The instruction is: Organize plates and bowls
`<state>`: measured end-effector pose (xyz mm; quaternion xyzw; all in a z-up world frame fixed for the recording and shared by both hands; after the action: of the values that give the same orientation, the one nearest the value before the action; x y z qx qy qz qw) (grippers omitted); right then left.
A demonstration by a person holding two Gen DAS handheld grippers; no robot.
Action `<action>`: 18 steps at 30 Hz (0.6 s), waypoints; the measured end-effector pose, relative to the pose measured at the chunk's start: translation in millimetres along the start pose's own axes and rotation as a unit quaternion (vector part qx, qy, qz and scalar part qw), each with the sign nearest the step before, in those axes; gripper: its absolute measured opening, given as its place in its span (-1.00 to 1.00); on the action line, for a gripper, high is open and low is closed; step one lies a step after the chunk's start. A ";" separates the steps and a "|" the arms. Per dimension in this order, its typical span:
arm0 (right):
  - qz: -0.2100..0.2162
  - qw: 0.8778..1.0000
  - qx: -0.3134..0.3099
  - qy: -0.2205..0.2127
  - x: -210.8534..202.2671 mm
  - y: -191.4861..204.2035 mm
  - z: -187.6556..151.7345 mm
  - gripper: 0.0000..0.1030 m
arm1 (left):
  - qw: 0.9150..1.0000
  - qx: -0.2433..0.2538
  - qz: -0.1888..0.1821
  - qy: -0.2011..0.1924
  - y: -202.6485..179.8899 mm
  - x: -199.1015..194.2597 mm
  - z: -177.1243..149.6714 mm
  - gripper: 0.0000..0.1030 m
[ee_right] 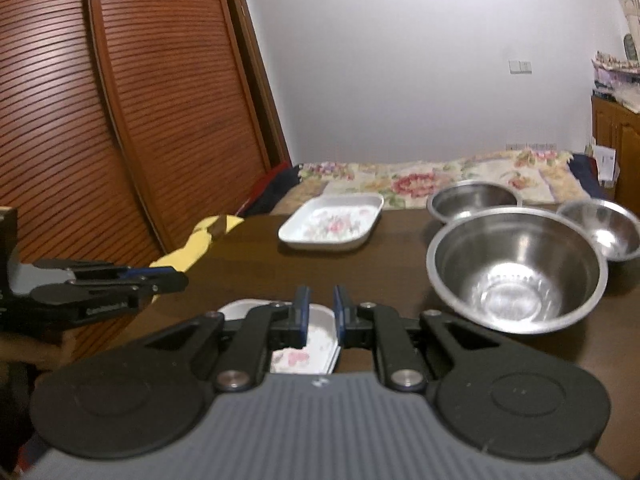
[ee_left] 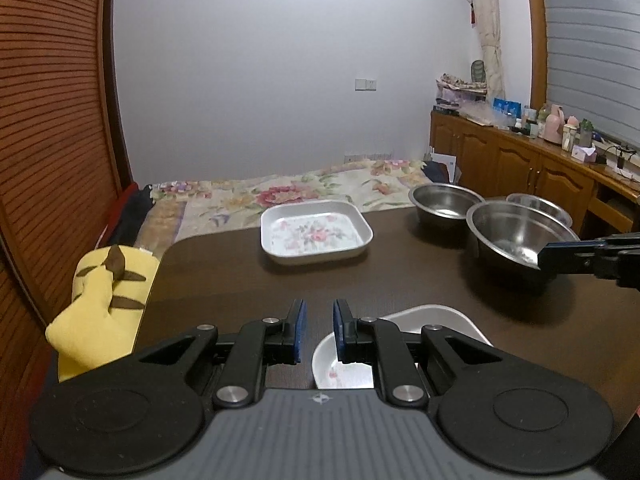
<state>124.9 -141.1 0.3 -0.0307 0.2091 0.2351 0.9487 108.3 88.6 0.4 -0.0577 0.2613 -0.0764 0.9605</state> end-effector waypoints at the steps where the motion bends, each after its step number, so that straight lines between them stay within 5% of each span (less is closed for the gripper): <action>1: -0.001 1.000 -0.003 -0.003 -1.7 0.0 1.9 -0.70 | 1.000 0.000 0.000 -0.001 -0.4 0.6 2.8 -0.70; 18: 0.000 0.999 -0.034 -0.019 1.6 2.5 41.8 -0.70 | 1.000 -0.005 0.012 -0.019 2.1 4.2 33.1 -0.70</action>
<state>141.1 -131.6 37.8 -0.0583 0.1830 0.2427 0.9509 129.1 92.3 26.4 -0.0607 0.2444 -0.0621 0.9658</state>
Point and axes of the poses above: each gripper's, at about its wrist camera, not at the fingertips, and x roughly the way its jaws point, y to its left, z to its top, the point moved 1 cm from there along x, roughly the way its jaws point, and after that the axes turned 13 degrees about -x, right-handed, at the moved point
